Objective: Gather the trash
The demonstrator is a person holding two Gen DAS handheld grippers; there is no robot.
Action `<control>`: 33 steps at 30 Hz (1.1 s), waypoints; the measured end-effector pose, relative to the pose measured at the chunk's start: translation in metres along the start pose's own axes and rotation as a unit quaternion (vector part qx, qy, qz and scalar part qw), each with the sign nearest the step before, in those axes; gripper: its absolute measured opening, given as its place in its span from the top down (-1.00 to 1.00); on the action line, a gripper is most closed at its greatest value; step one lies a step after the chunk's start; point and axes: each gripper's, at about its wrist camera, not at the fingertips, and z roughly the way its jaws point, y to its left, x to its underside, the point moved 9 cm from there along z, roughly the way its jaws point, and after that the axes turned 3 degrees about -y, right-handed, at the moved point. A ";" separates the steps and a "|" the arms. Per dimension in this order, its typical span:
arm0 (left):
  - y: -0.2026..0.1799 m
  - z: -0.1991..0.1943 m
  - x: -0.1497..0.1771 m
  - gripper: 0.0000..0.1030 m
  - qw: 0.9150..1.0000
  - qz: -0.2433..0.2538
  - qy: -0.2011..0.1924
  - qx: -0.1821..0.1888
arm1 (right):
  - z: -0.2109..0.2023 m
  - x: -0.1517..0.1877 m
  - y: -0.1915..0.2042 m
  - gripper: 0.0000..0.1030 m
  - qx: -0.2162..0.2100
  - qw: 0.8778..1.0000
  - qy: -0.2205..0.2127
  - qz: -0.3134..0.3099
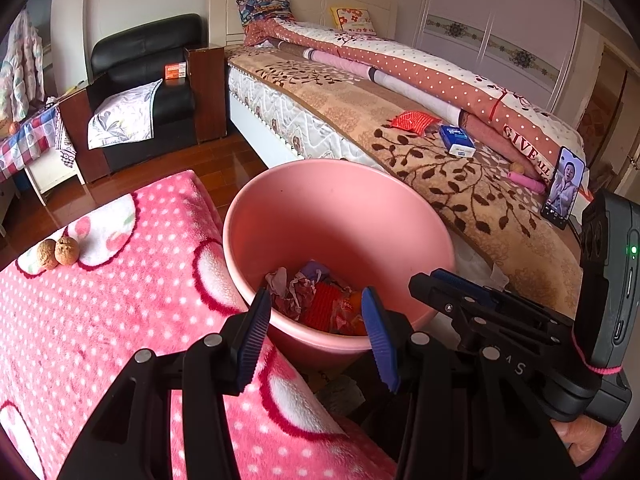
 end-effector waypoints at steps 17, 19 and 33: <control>0.008 -0.010 0.005 0.09 1.000 -0.004 -0.014 -0.016 | -0.014 0.003 0.017 0.51 0.004 1.000 -0.011 -0.020; 0.010 -0.011 0.005 0.09 1.000 -0.006 -0.018 -0.019 | -0.014 0.003 0.019 0.51 0.007 1.000 -0.012 -0.023; 0.018 -0.023 0.003 0.09 0.998 -0.006 -0.046 -0.046 | -0.024 0.004 0.039 0.51 0.023 0.997 -0.035 -0.058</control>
